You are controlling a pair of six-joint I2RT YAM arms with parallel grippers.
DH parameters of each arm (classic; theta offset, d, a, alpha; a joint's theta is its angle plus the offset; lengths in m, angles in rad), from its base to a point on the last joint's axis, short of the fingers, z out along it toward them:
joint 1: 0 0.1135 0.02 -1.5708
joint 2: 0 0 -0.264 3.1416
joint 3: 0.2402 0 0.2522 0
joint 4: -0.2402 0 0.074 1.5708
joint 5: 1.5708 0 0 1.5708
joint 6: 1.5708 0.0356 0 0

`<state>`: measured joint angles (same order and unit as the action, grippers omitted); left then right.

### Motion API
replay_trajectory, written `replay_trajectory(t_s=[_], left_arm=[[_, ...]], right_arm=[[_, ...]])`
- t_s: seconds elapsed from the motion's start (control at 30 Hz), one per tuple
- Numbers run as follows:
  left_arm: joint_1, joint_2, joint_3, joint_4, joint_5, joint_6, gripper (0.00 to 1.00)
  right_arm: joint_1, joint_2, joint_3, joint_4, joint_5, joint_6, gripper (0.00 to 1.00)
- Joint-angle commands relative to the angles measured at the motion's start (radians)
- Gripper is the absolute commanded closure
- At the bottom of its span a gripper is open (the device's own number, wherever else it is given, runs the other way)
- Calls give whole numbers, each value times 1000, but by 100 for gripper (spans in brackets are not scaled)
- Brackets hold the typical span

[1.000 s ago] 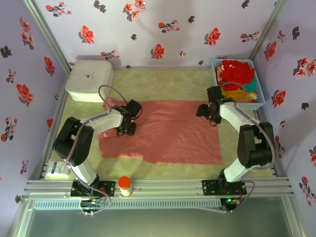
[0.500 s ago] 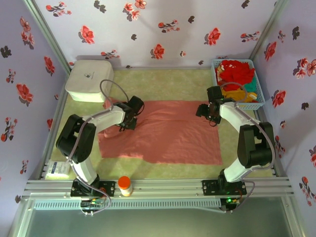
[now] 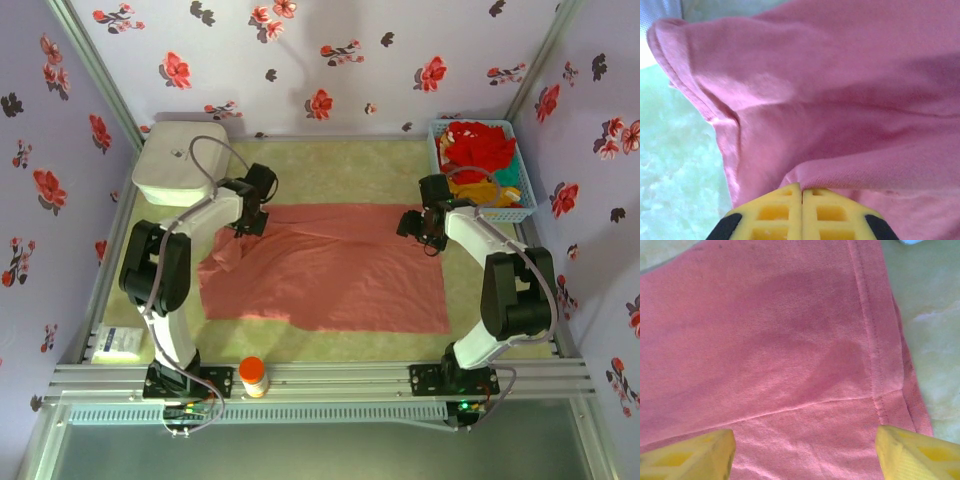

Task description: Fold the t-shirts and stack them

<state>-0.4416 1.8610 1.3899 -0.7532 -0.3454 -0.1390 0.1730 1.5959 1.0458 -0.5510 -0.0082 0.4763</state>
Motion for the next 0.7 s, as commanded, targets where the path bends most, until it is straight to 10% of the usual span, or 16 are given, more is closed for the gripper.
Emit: replay_trajectory(t_s=[0.0, 0.2, 0.67], left_arm=[[39, 69, 54, -33, 43, 39, 86], [59, 109, 115, -75, 46, -4, 66], [-44, -98, -66, -8, 113, -98, 80]], right_arm=[[6, 4, 16, -6, -16, 8, 26], [5, -4, 5, -4, -15, 7, 27], [6, 9, -7, 8, -17, 7, 27]])
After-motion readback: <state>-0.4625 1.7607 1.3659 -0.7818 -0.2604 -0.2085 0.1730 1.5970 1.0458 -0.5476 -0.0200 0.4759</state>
